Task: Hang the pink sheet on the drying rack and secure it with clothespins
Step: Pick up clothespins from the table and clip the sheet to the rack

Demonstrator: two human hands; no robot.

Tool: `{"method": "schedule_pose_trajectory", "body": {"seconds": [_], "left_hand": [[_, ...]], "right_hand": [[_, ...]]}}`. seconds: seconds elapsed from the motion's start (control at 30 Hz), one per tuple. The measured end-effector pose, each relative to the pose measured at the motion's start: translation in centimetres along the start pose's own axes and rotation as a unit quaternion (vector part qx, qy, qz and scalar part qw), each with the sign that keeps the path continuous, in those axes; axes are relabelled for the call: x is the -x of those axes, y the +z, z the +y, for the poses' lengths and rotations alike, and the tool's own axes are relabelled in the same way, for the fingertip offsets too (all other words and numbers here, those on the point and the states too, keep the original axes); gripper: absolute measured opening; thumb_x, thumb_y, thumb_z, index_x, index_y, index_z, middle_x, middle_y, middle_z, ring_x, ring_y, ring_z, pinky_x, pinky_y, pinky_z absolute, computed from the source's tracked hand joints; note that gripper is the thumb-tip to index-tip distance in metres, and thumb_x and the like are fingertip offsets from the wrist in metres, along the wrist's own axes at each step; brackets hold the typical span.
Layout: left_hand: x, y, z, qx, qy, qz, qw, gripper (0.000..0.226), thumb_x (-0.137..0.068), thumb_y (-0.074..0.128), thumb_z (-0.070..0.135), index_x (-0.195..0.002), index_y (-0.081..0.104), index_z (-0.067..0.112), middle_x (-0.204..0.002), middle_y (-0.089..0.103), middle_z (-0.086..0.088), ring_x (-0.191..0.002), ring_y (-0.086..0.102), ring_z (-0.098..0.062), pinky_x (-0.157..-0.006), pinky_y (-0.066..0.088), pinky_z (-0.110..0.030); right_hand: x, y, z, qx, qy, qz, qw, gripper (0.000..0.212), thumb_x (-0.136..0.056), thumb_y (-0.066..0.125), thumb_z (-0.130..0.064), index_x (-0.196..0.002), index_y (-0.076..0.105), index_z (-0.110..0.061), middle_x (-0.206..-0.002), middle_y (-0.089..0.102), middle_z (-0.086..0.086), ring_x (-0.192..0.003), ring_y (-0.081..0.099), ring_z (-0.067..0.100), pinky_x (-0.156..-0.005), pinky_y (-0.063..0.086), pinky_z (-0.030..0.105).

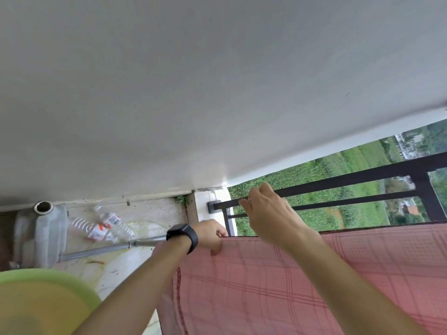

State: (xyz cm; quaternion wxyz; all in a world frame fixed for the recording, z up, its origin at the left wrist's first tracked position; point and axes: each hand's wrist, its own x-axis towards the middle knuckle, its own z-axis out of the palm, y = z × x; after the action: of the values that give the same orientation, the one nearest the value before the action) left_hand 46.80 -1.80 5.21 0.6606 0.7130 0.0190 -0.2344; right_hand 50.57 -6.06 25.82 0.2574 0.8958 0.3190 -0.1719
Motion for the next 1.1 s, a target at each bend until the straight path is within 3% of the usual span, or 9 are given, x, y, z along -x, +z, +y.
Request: {"method": "schedule_pose_trajectory", "body": {"seconds": [0.1,0.2,0.27,0.4,0.53,0.7,0.8,0.93,1.1], "left_hand": [[0.8,-1.2,-0.8,0.041,0.026,0.005,0.999,0.029,-0.054,0.081,0.017,-0.075,0.075,0.035,-0.081,0.074,0.016,-0.082,0.069,-0.004,-0.078,0.056,-0.026],[1.7,-1.7,-1.1,0.037,0.044,0.041,0.998,0.031,-0.060,0.086,0.017,-0.087,0.079,0.029,-0.086,0.075,0.016,-0.084,0.068,0.004,-0.080,0.055,-0.020],[2.0,-1.4,-1.0,0.036,0.049,0.065,0.996,0.033,-0.060,0.088,0.014,-0.089,0.080,0.028,-0.085,0.076,0.014,-0.082,0.069,0.005,-0.080,0.056,-0.020],[1.9,-1.6,-1.7,0.058,0.056,0.072,0.994,0.032,-0.064,0.088,0.013,-0.093,0.081,0.024,-0.089,0.077,0.010,-0.081,0.070,0.004,-0.079,0.055,-0.015],[1.2,-2.3,-2.3,0.022,0.065,0.106,0.992,0.017,-0.071,0.086,0.025,-0.087,0.081,0.024,-0.084,0.077,0.011,-0.080,0.069,-0.001,-0.083,0.056,-0.024],[1.2,-0.9,-3.2,0.005,0.092,0.151,0.984,0.015,-0.084,0.074,0.026,-0.097,0.076,0.019,-0.098,0.074,0.006,-0.090,0.065,-0.010,-0.083,0.050,-0.024],[1.2,1.0,-3.8,-0.003,0.093,0.179,0.980,0.003,-0.093,0.058,0.024,-0.093,0.059,0.021,-0.089,0.065,0.004,-0.084,0.061,-0.021,-0.074,0.049,-0.034],[1.0,2.4,-3.8,-0.073,0.107,0.245,0.961,0.008,-0.098,0.044,0.016,-0.100,0.052,0.019,-0.082,0.060,0.001,-0.073,0.056,-0.023,-0.065,0.048,-0.039],[0.6,3.0,-4.4,0.126,0.086,0.235,0.960,0.018,-0.087,0.053,0.021,-0.099,0.065,0.028,-0.094,0.070,0.010,-0.090,0.063,-0.012,-0.077,0.049,-0.028]], "right_hand": [[0.6,0.9,-0.2,0.064,-0.018,-0.034,0.997,0.019,-0.103,0.046,-0.023,-0.114,0.052,-0.009,-0.124,0.047,0.009,-0.089,0.059,0.021,-0.083,0.057,0.041],[1.0,0.9,-0.6,0.147,0.002,-0.135,0.980,0.060,-0.093,0.049,-0.063,-0.128,0.053,-0.014,-0.140,0.041,0.010,-0.117,0.053,0.027,-0.099,0.050,0.047],[0.9,0.8,-1.1,0.204,0.024,-0.197,0.959,0.069,-0.084,0.054,-0.073,-0.121,0.060,-0.015,-0.145,0.042,0.009,-0.126,0.048,0.030,-0.105,0.043,0.048],[-0.1,1.5,-2.1,0.176,0.021,-0.212,0.961,0.048,-0.083,0.063,-0.062,-0.069,0.050,-0.019,-0.107,0.061,0.002,-0.103,0.062,0.023,-0.093,0.052,0.039],[-1.1,2.3,-3.0,0.141,0.018,-0.216,0.966,0.031,-0.084,0.070,-0.045,-0.083,0.058,-0.017,-0.097,0.065,0.001,-0.095,0.063,0.023,-0.088,0.052,0.037],[-1.6,3.2,-3.5,0.150,0.005,-0.186,0.971,0.027,-0.086,0.062,-0.026,-0.066,0.045,-0.019,-0.084,0.061,-0.001,-0.080,0.060,0.020,-0.076,0.051,0.032],[-1.9,3.8,-3.3,0.107,0.025,-0.178,0.978,0.023,-0.081,0.056,-0.015,-0.062,0.044,-0.019,-0.069,0.051,-0.003,-0.066,0.050,0.019,-0.065,0.049,0.031],[-2.6,3.9,-3.4,0.080,0.046,-0.157,0.983,0.006,-0.076,0.056,-0.016,-0.071,0.059,-0.019,-0.074,0.062,-0.007,-0.072,0.060,0.016,-0.077,0.059,0.038],[-2.2,4.3,-4.0,0.139,-0.003,-0.114,0.984,0.020,-0.088,0.054,-0.009,-0.070,0.047,-0.015,-0.080,0.055,-0.002,-0.073,0.054,0.018,-0.069,0.048,0.034]]}}
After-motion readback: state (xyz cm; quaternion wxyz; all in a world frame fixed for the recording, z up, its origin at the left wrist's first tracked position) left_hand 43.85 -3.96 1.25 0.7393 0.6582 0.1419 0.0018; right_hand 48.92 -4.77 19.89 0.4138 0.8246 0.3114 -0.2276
